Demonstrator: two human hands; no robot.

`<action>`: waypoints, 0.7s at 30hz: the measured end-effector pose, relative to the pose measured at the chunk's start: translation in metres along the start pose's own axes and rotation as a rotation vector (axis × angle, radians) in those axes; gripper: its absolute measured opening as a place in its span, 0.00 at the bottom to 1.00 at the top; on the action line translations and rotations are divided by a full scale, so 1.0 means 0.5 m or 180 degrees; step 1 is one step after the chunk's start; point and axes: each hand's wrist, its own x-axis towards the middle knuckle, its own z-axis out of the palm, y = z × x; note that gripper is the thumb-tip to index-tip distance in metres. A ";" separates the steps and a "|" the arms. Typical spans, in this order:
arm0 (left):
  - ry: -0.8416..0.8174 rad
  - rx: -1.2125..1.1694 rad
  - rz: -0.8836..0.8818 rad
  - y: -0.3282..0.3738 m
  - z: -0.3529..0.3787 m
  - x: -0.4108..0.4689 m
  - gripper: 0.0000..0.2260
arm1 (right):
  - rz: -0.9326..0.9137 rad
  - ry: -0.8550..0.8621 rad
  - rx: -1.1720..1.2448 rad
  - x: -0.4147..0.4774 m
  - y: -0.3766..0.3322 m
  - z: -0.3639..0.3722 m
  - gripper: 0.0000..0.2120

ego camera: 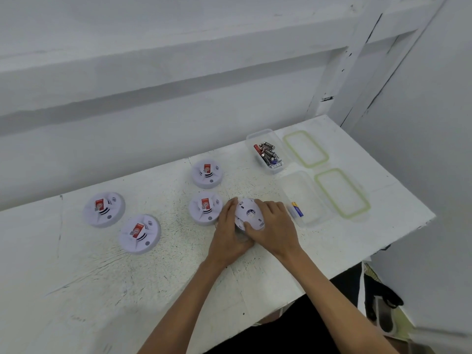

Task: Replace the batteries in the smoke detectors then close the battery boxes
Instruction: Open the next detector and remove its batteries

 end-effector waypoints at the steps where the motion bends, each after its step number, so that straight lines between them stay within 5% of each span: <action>1: -0.0009 0.0019 -0.0026 0.002 0.001 -0.001 0.48 | 0.0012 -0.0004 0.0011 0.001 -0.003 0.001 0.29; 13: 0.0082 0.0082 -0.0046 0.013 -0.002 -0.005 0.44 | 0.1589 0.0382 0.1226 0.003 0.003 -0.014 0.18; 21: -0.0021 0.0463 -0.0003 -0.003 -0.002 -0.016 0.47 | 0.1756 0.0158 0.0842 -0.002 -0.016 0.007 0.15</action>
